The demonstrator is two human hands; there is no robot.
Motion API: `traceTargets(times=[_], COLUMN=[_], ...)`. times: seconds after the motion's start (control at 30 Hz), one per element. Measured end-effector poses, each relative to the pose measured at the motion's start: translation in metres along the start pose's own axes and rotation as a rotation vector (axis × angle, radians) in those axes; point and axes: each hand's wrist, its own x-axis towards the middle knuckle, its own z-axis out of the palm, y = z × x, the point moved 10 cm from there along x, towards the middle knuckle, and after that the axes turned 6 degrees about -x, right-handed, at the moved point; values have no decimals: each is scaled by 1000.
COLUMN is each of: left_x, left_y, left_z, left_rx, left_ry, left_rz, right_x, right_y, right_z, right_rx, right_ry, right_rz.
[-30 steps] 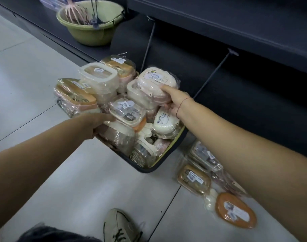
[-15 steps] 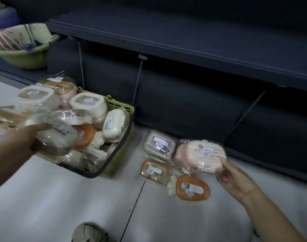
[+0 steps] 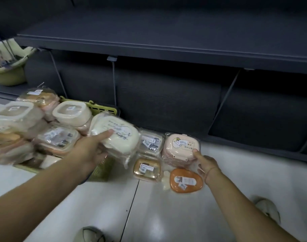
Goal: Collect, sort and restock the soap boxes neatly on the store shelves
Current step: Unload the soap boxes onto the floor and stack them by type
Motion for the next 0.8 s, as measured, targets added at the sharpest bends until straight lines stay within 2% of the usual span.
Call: traceTargets(times=[0.1,0.17,0.27,0.33,0.37,0.43,0.5,0.53,0.57,0.63,0.67,0.8], left_x=[6,2,-14,-18,-20,-17,-12,-7,1,25,30,36], left_y=[-38,-73,-117,-140,-147,-139,-107,-104,-113,-145,-158,-176], left_z=[49,83,136,167,177,190,197,204,208,201,198,190], left_rx=[-31,-22,-49,-7,46,307,773,1031,1285,1698,1799,1897], left_ry=[-90,-119,-185,-248,-268,-277,-279,-313,-371,-481,-525,-558], left_rz=[-92,-208,-320,-308,-261,-12,435,606,687,647,637,654], right_x=[-10,-26,-59,-64,-62,-46,-23,-8,3,31,45,96], right_y=[-13,-17,-16,-15,-16,-15,-3,8,18,43,52,67], right_z=[-26,-26,-9,-10,-18,-48,-87,-105,-118,-131,-131,-115], right_rx=[-26,196,372,411,470,602,713,738,724,590,493,213], right_ry=[76,-106,-538,-634,-626,-535,-423,-349,-283,-164,-132,-103], right_rz=[-55,-80,-103,-140,-150,-152,-143,-122,-98,-46,-32,-7])
